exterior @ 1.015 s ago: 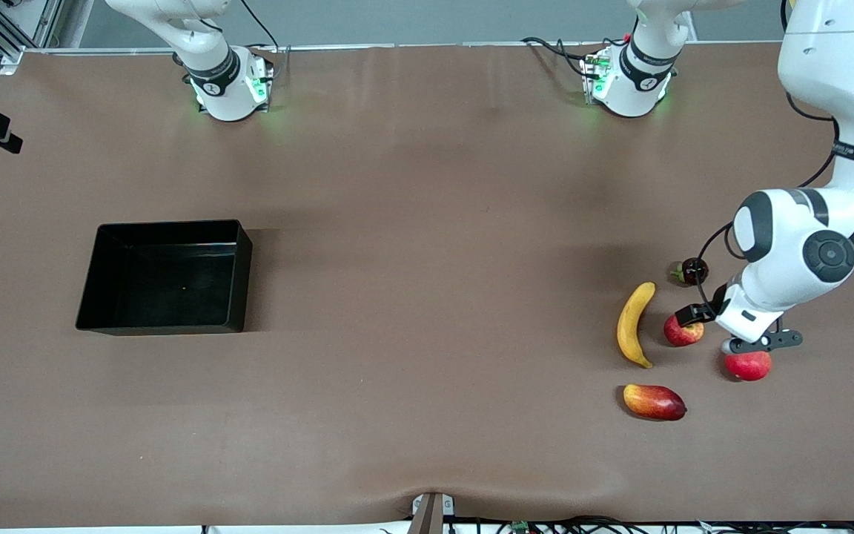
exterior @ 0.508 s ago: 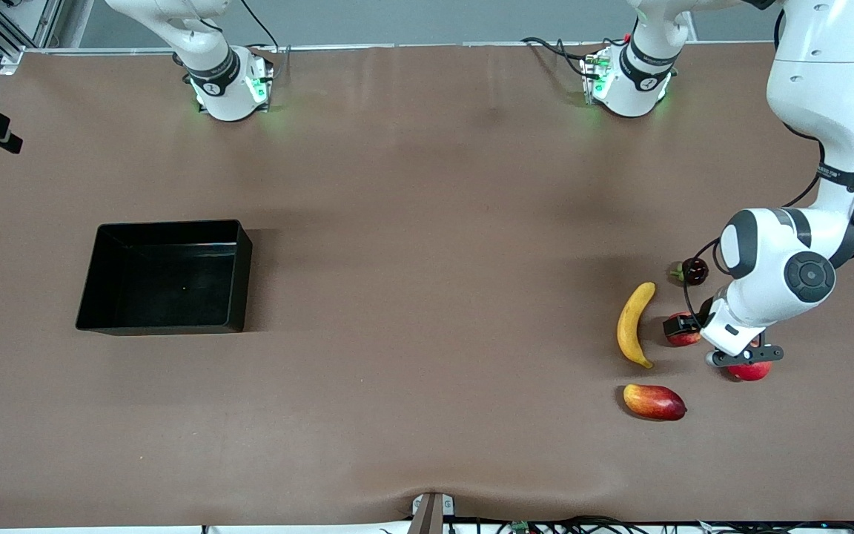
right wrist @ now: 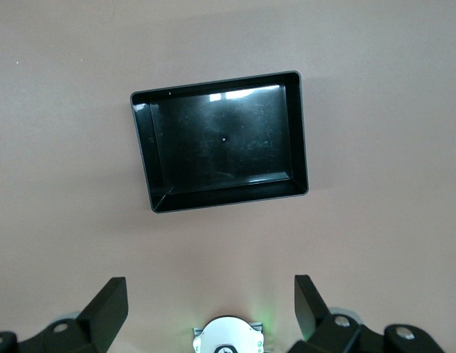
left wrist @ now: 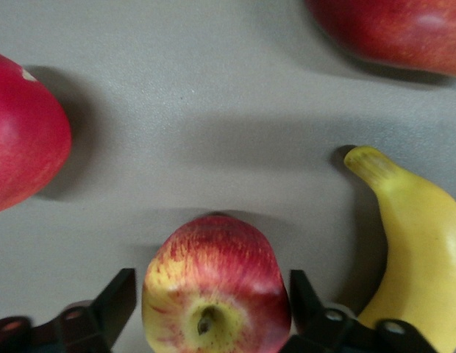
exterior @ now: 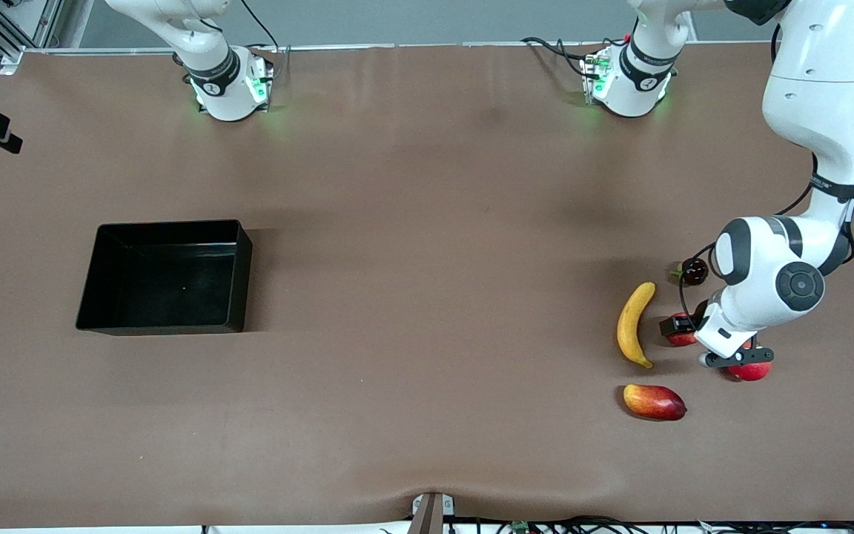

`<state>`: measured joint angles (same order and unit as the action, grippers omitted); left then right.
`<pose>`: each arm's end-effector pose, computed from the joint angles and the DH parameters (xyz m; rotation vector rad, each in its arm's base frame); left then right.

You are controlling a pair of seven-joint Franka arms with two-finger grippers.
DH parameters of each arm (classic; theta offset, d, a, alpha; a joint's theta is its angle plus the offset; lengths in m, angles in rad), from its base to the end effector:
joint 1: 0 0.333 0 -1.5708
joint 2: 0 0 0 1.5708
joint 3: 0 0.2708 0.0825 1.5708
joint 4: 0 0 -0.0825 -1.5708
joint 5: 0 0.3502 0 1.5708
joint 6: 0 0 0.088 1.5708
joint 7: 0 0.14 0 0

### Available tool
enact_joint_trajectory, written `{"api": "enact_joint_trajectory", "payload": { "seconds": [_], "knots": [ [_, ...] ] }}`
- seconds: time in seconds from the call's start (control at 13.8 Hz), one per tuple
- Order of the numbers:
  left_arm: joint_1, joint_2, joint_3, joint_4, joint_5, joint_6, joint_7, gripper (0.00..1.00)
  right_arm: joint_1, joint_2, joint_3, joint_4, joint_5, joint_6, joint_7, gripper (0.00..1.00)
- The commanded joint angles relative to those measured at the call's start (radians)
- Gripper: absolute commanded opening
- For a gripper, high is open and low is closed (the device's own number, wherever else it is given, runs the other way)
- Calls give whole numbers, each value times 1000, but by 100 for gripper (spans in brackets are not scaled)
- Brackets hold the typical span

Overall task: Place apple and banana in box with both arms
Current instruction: 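Close the left gripper on the small apple and lift it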

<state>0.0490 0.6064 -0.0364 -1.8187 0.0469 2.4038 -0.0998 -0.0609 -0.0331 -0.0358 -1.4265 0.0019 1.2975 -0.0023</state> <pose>0.5993 0.0092 0.1570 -3.1274 -0.1309 0.0316 0.4756 -0.0461 0.6016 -3.1268 0.1469 0.1498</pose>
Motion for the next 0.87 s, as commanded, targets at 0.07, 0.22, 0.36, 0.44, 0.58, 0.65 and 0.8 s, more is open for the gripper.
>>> {"api": "enact_joint_trajectory", "payload": {
  "seconds": [0.07,0.22,0.36,0.44,0.58,0.65,0.8],
  "knots": [
    [-3,-11,-3,13,-9,-5,14,0,-16,4,10,9,0,-7,-5,100],
    [-3,-71,-17,12,-9,-37,17,0,-16,4,10,11,0,-7,-5,100],
    [-6,-134,-46,38,-12,-125,-1,0,-16,4,10,9,1,-7,-5,100],
    [-6,-149,-56,61,-12,-174,-4,0,-16,4,10,11,1,-7,-5,100],
    [-8,-169,-91,119,-10,-273,-32,0,-16,4,10,9,0,-7,-5,100],
    [-8,-177,-115,145,-10,-314,-58,0,-16,4,10,9,0,-7,-5,100],
    [-8,-183,-173,195,-9,-391,-139,0,-16,4,10,9,1,-7,-5,100]
  ]
}}
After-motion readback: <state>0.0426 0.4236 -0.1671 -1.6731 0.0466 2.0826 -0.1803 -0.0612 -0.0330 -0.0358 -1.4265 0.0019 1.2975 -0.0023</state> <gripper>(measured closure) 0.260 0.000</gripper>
